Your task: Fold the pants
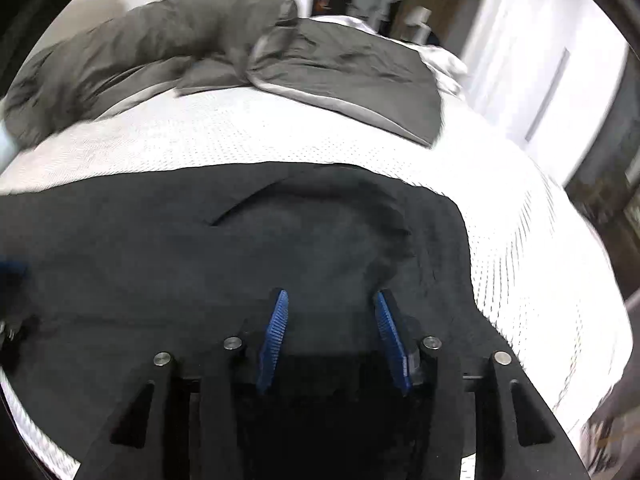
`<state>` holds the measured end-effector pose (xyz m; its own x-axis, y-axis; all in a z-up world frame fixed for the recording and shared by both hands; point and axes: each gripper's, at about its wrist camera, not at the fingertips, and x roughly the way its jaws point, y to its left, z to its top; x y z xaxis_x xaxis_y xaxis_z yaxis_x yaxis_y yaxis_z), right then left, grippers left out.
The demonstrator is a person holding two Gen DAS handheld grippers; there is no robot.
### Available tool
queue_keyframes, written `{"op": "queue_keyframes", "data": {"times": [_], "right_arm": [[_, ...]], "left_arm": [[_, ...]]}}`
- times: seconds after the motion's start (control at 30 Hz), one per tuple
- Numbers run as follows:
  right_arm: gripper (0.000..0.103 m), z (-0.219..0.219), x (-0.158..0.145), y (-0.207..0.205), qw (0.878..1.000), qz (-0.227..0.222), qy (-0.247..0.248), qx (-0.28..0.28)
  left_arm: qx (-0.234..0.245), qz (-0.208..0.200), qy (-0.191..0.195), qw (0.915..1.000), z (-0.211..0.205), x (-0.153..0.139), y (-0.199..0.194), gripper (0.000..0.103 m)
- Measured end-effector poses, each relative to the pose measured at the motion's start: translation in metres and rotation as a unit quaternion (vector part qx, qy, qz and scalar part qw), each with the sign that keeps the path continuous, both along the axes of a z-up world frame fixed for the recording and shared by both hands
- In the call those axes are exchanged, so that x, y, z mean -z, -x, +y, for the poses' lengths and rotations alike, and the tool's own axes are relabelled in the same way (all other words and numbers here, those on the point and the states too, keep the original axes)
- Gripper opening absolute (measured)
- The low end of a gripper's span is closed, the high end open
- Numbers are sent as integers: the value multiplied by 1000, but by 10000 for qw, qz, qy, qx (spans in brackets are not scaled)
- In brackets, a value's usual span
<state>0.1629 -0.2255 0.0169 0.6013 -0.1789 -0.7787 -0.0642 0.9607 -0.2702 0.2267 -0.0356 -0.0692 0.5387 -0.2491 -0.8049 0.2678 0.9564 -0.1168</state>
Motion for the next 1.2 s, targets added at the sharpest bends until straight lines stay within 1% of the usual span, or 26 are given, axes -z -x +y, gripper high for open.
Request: {"op": "queue_keyframes", "data": {"times": [0.03,0.07,0.1,0.13,0.3,0.37,0.43,0.47,0.5,0.53,0.57,0.6,0.63,0.67,0.73,0.77,0.83,0.9,0.93,0.97,1.03,1.07,1.1,1.13,1.17,1.2], "right_arm": [[48,-5,7,-3,9998,169,66,17],[48,-8,16,-12,9995,304,-26,-6],[47,-13,21,-11,9994,327,-150,-28],[47,-18,22,-2,9995,272,-133,-56],[47,2,19,-6,9988,128,475,-24],[47,15,12,-7,9995,132,118,-264],[51,41,7,-2,9963,112,-419,-742],[56,57,6,-1,9920,156,-714,-1029],[61,68,8,-2,9876,233,-951,-1231],[61,80,12,-6,9797,384,-1316,-1464],[61,86,16,-10,9757,491,-1507,-1510],[61,94,23,-18,9737,655,-1636,-1447],[61,101,30,-26,9762,772,-1509,-1352],[61,108,31,-17,9792,799,-1298,-1340],[61,111,35,-30,9871,720,-641,-1278],[62,104,34,-38,9899,630,-428,-1194],[63,85,32,-45,9960,426,51,-778],[71,45,29,-52,9978,184,636,-42],[71,28,29,-58,9967,133,756,276],[71,9,28,-60,9957,104,747,534],[70,-6,19,-57,9980,133,300,538],[71,-6,14,-54,9981,84,270,540],[71,-3,7,-50,9986,17,215,484],[71,2,1,-53,9994,-45,32,331],[71,12,-8,-50,9997,-112,-204,71],[71,21,-12,-53,9993,-132,-327,-127]], "left_arm": [[5,-9,8,10000,0,0,0,102],[13,-15,12,10000,1,1,1,102],[22,-21,12,10000,1,1,2,102],[21,-21,8,10000,1,1,2,102],[-82,8,-14,10000,2,-4,3,102],[-88,-46,66,9999,2,-12,5,102],[-48,-148,157,9998,1,-23,7,102],[5,-185,150,9997,-1,-26,7,102],[115,-231,111,9996,-3,-29,7,102],[182,-247,19,9995,-5,-29,6,102],[199,-232,-153,9994,-5,-28,2,102],[182,-207,-239,9993,-4,-26,-2,102],[136,-142,-294,9994,-1,-24,-7,102],[65,-12,-292,9996,6,-19,-15,102],[-236,176,-299,9991,24,-8,-25,102],[-354,232,-239,9988,33,-3,-27,102],[-375,227,-84,9990,46,-4,-27,102],[-410,188,-211,9988,52,-5,-25,102],[-455,169,-289,9984,56,-5,-25,102],[-479,176,-315,9982,58,-5,-24,102],[-567,106,-343,9977,66,-8,-22,102],[-599,53,-340,9976,71,-11,-20,102],[-643,-24,-344,9973,76,-16,-18,102],[-685,-127,-355,9969,81,-21,-18,102],[-723,-252,-368,9964,85,-27,-18,102],[-796,-338,-372,9956,91,-32,-21,102]]}}
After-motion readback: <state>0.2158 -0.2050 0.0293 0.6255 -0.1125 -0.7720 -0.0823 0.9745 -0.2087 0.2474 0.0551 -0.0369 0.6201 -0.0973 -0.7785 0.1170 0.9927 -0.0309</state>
